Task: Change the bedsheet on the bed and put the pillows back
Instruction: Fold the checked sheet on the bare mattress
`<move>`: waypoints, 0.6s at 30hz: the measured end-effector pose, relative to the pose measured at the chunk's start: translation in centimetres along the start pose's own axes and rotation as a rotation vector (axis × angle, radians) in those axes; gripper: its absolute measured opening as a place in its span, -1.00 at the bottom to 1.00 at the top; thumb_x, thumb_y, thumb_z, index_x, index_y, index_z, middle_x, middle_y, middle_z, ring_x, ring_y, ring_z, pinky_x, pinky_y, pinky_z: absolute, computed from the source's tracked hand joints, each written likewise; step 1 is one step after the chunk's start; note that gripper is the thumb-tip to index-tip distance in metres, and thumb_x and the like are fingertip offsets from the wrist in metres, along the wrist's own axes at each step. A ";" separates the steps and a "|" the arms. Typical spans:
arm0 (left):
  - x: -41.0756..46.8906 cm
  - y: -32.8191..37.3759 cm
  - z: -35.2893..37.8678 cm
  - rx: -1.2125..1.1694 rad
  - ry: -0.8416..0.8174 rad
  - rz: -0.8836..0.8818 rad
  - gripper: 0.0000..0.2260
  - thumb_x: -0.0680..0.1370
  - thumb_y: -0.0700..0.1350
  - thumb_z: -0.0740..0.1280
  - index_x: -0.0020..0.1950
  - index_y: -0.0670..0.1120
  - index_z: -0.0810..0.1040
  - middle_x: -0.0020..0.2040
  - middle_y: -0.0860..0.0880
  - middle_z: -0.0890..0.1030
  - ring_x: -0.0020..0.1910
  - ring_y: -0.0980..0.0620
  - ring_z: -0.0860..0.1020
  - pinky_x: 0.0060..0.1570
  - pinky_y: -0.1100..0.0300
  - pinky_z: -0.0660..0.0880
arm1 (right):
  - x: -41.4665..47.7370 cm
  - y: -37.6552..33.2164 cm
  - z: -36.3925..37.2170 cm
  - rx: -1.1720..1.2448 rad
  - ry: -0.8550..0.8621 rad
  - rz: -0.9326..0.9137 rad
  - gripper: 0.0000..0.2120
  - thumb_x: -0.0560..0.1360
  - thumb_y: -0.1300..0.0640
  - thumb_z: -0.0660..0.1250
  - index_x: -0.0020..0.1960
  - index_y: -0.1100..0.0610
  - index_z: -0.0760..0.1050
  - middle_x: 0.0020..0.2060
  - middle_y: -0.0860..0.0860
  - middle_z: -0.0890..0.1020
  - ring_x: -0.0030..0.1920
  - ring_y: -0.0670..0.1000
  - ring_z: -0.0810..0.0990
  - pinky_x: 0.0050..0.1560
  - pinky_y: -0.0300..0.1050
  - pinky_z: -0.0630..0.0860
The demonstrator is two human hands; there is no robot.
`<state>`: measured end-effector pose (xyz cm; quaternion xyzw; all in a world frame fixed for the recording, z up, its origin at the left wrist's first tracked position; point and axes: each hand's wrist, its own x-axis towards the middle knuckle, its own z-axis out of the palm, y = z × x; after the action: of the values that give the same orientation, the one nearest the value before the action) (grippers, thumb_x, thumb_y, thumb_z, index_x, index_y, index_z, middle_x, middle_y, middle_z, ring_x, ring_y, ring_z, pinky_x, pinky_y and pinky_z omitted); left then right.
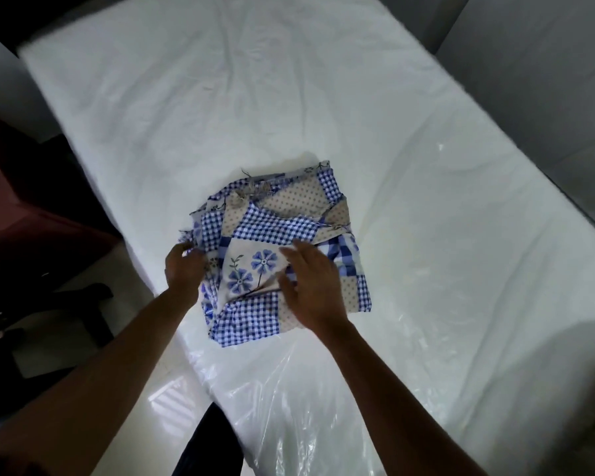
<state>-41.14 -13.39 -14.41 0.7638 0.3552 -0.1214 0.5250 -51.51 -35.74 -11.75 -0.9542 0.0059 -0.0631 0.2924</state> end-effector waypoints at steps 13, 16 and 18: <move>-0.4 4.3 9.1 0.882 -0.339 1.364 -0.62 0.61 0.06 0.23 0.40 0.02 0.50 0.41 -0.03 0.49 0.41 -0.11 0.39 0.25 -0.03 0.34 | 5.9 9.0 0.4 0.047 0.188 0.252 -0.67 0.53 0.14 0.23 0.26 0.16 0.55 0.20 0.10 0.61 0.17 0.15 0.56 0.24 -0.15 0.40; 0.8 5.4 11.0 0.894 -0.377 1.375 -0.74 0.61 0.07 0.20 0.14 -0.02 0.60 0.06 -0.01 0.58 0.15 -0.12 0.51 0.09 -0.03 0.36 | 7.5 11.3 -0.3 0.018 0.079 0.248 -0.72 0.45 0.11 0.28 0.13 0.12 0.59 0.04 0.08 0.61 0.00 0.15 0.56 0.06 -0.10 0.44; 1.8 5.6 11.2 0.852 -0.368 1.387 -0.79 0.62 0.00 0.18 0.02 -0.03 0.58 -0.08 0.00 0.58 0.00 -0.12 0.54 0.02 -0.03 0.35 | 8.5 12.4 -0.5 -0.007 0.007 0.229 -0.77 0.43 0.12 0.37 0.08 0.10 0.63 -0.01 0.07 0.60 -0.04 0.14 0.55 0.00 -0.11 0.42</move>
<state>-33.98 -23.76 -16.07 0.9105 -0.3635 -0.0176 0.1966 -42.81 -46.70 -17.27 -0.9481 0.1159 -0.0325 0.2944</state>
